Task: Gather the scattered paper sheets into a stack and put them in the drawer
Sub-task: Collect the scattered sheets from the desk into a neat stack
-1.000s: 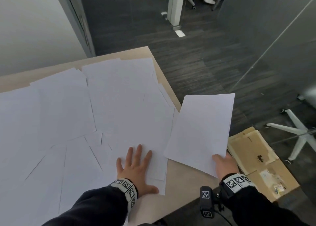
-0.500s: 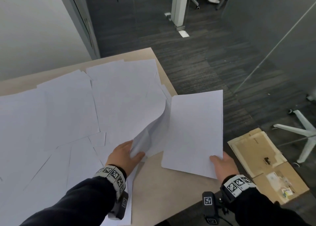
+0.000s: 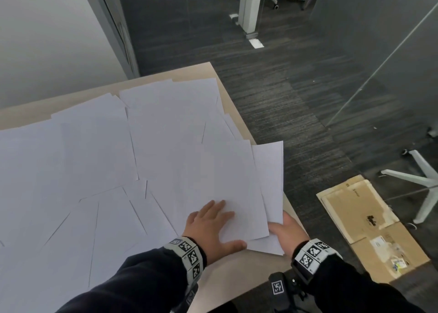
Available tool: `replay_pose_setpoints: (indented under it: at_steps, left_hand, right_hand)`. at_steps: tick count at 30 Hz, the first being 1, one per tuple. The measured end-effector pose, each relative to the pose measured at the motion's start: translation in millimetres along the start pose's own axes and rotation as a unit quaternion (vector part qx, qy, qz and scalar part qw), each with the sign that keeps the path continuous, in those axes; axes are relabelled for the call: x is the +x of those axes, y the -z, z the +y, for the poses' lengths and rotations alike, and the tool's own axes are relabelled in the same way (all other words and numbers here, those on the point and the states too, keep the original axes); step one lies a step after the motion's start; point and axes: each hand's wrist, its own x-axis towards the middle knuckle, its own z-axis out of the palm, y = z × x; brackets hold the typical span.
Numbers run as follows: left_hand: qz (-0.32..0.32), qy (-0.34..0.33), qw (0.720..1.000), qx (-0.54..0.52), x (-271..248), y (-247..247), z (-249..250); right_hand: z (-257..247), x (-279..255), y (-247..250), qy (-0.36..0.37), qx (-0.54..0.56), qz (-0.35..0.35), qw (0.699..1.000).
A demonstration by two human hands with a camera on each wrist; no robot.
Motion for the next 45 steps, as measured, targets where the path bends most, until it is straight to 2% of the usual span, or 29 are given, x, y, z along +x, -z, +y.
replay_pose_setpoints:
  at_steps: [3,5,6,8,12,15,21,23,27,31,36,41,45]
  left_hand:
    - [0.053,0.094,0.994,0.019,4.7,1.5,-19.2]
    - [0.054,0.167,0.984,0.017,7.8,1.7,-35.6]
    - [0.046,0.181,0.982,0.023,8.4,0.9,-41.8]
    - [0.033,0.168,0.984,0.045,7.3,-2.4,-47.2]
    - [0.028,0.106,0.992,0.064,4.7,-10.2,-39.8]
    - [0.028,0.054,0.996,0.071,7.5,-16.2,-27.8]
    - [0.028,-0.006,0.999,0.036,13.1,-15.8,-12.0]
    - [0.042,0.005,0.999,0.031,13.8,-12.9,-13.3]
    - [0.052,0.072,0.995,0.039,12.4,-11.1,-19.7]
    - [0.043,0.037,0.997,0.043,9.1,-13.0,-19.6]
    - [0.055,0.034,0.998,0.023,9.8,-11.2,-24.2]
    - [0.039,0.082,0.995,0.045,11.8,-6.2,-37.5]
    - [0.036,0.087,0.993,0.064,7.8,-2.3,-43.2]
  right_hand:
    - [-0.5,-0.6,2.5,0.004,0.005,-0.005,1.000]
    - [-0.5,0.9,3.6,-0.002,0.005,-0.007,1.000]
    - [-1.1,1.0,3.9,-0.004,0.003,-0.009,1.000]
    - [-0.7,2.7,4.9,-0.012,0.009,-0.010,1.000]
    - [0.2,4.2,6.5,-0.041,0.047,0.013,0.998]
    - [-0.8,4.1,9.4,-0.037,0.034,0.014,0.999]
    - [4.2,4.6,14.5,-0.051,0.036,-0.004,0.998]
    - [8.3,7.2,16.3,-0.058,0.041,-0.001,0.997]
    - [6.0,7.3,15.2,-0.085,0.089,-0.010,0.992]
    - [0.4,7.1,11.2,-0.117,0.151,-0.014,0.981]
    - [0.3,9.6,9.6,-0.084,0.033,0.007,0.996]
    - [-0.6,12.6,16.7,-0.048,-0.027,0.089,0.995]
    - [-1.7,14.0,34.4,-0.056,-0.028,0.175,0.983]
